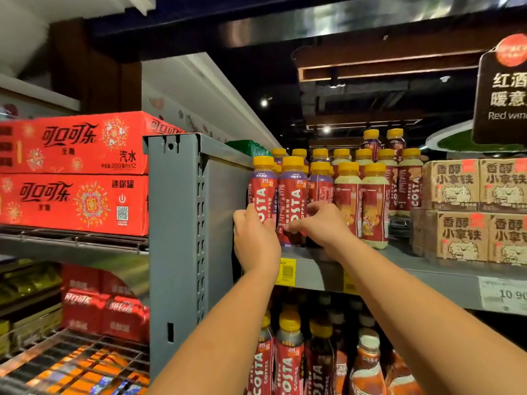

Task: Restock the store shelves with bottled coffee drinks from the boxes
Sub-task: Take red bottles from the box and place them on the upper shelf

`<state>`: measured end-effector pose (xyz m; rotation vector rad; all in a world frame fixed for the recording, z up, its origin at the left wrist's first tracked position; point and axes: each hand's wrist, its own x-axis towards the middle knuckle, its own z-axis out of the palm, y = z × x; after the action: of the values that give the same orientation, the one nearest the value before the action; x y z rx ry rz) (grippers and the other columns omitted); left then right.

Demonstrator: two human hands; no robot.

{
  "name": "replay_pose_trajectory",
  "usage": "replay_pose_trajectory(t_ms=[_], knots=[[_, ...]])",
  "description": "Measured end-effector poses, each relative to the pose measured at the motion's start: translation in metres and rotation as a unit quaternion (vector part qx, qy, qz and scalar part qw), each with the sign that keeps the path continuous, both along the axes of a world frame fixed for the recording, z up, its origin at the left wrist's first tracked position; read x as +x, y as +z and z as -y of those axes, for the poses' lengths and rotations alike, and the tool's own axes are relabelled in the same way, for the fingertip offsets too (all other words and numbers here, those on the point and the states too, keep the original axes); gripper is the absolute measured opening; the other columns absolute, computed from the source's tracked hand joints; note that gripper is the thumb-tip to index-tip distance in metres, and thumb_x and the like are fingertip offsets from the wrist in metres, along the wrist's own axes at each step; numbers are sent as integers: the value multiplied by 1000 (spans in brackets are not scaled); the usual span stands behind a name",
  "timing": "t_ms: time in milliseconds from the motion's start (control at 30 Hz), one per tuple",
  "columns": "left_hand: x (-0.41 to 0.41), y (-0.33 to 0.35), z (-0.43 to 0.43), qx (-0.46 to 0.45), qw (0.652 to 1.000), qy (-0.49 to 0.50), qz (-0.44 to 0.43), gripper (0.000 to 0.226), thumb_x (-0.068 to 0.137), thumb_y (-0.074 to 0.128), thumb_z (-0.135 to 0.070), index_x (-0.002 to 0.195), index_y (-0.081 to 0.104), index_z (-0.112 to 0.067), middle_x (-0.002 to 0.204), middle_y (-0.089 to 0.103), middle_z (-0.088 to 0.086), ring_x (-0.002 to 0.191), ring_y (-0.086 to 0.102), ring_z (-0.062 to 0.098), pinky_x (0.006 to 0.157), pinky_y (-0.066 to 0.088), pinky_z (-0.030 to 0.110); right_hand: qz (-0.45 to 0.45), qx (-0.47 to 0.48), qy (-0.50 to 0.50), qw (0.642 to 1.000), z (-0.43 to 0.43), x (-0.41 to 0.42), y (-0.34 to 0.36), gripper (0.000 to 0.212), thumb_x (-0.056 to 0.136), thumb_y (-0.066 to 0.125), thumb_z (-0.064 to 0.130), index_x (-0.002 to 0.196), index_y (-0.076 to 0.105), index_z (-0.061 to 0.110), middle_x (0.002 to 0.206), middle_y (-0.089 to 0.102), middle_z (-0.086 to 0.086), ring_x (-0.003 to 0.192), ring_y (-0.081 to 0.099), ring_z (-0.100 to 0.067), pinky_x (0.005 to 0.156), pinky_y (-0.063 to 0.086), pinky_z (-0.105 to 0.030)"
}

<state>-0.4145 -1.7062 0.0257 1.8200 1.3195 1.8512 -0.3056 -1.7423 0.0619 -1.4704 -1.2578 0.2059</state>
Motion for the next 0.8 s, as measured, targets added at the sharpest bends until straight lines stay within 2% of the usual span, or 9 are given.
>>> replay_pose_trajectory(t_ms=[133, 267, 367, 433, 533, 600, 700, 800], knots=[[-6, -2, 2, -7, 1000, 0, 8, 34, 96, 53, -26, 129, 51, -15, 122, 53, 2, 109, 56, 19, 83, 46, 30, 21, 0, -21, 1000, 0, -2, -1, 44, 62, 88, 22, 90, 54, 18, 101, 65, -4, 94, 64, -21, 85, 55, -41], [-17, -9, 11, -22, 1000, -11, -3, 30, 95, 54, -25, 123, 52, -16, 121, 55, 1, 110, 55, 18, 77, 39, 25, 66, -13, -30, 997, 3, -8, -1, 44, 66, 86, 28, 95, 55, 17, 97, 62, 1, 90, 62, -16, 81, 55, -34], [-26, -11, 23, -18, 999, -29, -25, 32, 94, 56, -31, 122, 51, -16, 121, 51, 0, 110, 54, 17, 77, 42, 25, 73, 9, -52, 996, 16, -14, -2, 39, 75, 79, 32, 101, 56, 16, 96, 59, 2, 90, 60, -15, 80, 52, -32], [-33, -10, 32, -6, 998, -24, -63, 29, 94, 56, -30, 118, 51, -16, 119, 51, 1, 109, 53, 16, 78, 43, 26, 109, 41, -103, 988, 29, -13, -6, 36, 82, 72, 31, 107, 58, 11, 101, 63, -2, 93, 60, -18, 81, 53, -35], [-46, -12, 46, 23, 986, -12, -162, 22, 93, 53, -23, 113, 53, -13, 113, 52, 3, 104, 52, 19, 76, 43, 29, 205, 65, -119, 969, 54, -12, -15, 18, 87, 63, 20, 101, 59, 10, 99, 65, -5, 86, 59, -20, 70, 49, -31], [-53, -14, 62, 35, 971, -5, -235, 21, 91, 51, -20, 110, 53, -12, 112, 52, 5, 105, 51, 22, 78, 42, 31, 254, 58, -113, 959, 74, -15, -19, 12, 87, 58, 17, 96, 60, 10, 94, 63, -4, 83, 55, -20, 68, 45, -30], [-59, -18, 88, 27, 946, 17, -323, 21, 90, 50, -20, 109, 54, -11, 111, 55, 6, 106, 51, 25, 78, 42, 35, 327, 9, -98, 940, 102, -25, -28, 8, 87, 54, 18, 90, 57, 12, 91, 61, -6, 86, 56, -25, 71, 46, -32], [-63, -30, 110, -2, 931, 10, -366, 17, 87, 51, -19, 100, 58, -11, 105, 59, 4, 101, 56, 27, 71, 44, 35, 434, -136, -95, 886, 126, -32, -48, 19, 86, 54, 23, 100, 59, 12, 104, 63, -11, 97, 59, -31, 71, 45, -32]])
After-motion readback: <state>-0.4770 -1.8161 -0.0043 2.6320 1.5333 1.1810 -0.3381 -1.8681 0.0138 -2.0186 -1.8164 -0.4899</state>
